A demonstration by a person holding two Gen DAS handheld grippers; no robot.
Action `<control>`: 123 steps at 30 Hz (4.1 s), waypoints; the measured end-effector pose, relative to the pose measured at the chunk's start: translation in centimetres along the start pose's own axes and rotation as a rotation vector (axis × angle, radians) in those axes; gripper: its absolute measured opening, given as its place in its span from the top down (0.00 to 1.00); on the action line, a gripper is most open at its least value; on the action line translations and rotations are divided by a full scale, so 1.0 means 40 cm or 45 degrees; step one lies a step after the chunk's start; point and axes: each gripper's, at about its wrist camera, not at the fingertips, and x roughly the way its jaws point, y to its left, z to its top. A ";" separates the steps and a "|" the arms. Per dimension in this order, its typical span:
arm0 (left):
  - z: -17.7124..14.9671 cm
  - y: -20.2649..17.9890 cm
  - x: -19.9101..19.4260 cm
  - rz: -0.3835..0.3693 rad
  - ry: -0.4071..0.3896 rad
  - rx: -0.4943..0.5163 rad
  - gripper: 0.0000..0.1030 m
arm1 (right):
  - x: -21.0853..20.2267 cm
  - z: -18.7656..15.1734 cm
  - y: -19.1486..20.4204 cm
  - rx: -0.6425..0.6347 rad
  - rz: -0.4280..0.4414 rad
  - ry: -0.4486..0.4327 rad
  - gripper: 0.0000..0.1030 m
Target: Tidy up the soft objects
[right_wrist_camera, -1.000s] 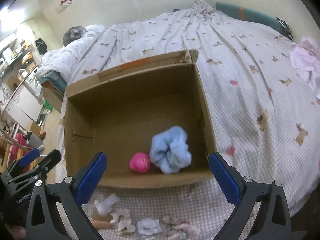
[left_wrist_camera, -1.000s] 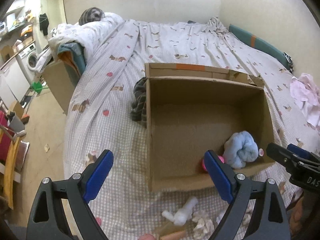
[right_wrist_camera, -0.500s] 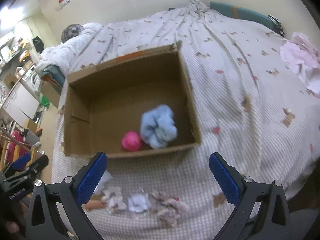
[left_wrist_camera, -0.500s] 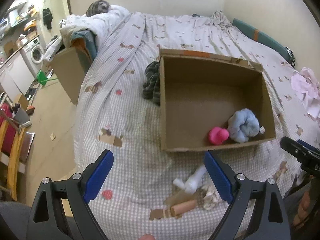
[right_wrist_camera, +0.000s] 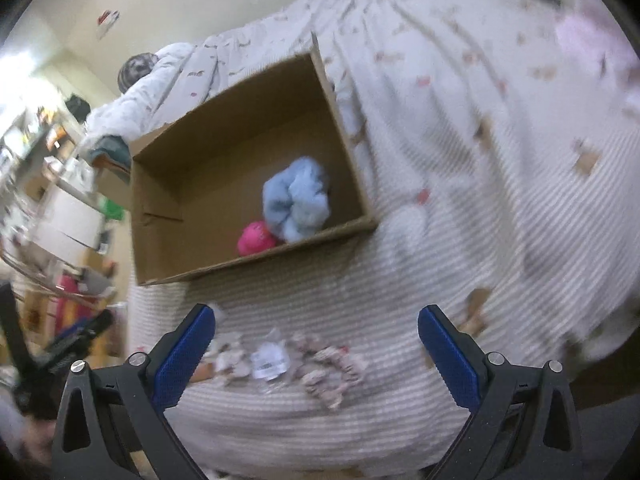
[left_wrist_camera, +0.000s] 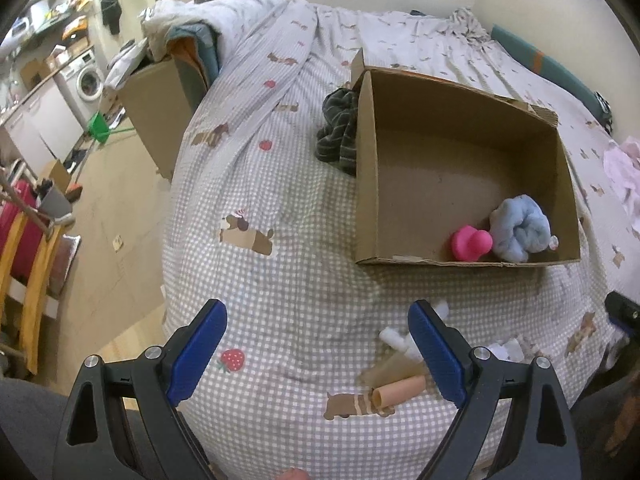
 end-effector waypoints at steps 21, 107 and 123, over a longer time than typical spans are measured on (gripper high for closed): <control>0.005 0.024 0.050 -0.059 0.111 -0.108 0.12 | 0.269 -0.120 0.087 -0.289 -0.249 0.542 0.60; 0.207 -0.062 -0.018 -0.406 0.034 -0.038 0.93 | 0.038 0.124 0.226 -0.273 0.195 0.013 0.83; 0.218 -0.127 0.156 -0.361 0.072 0.000 0.92 | 0.205 0.171 0.222 -0.282 0.162 0.036 0.83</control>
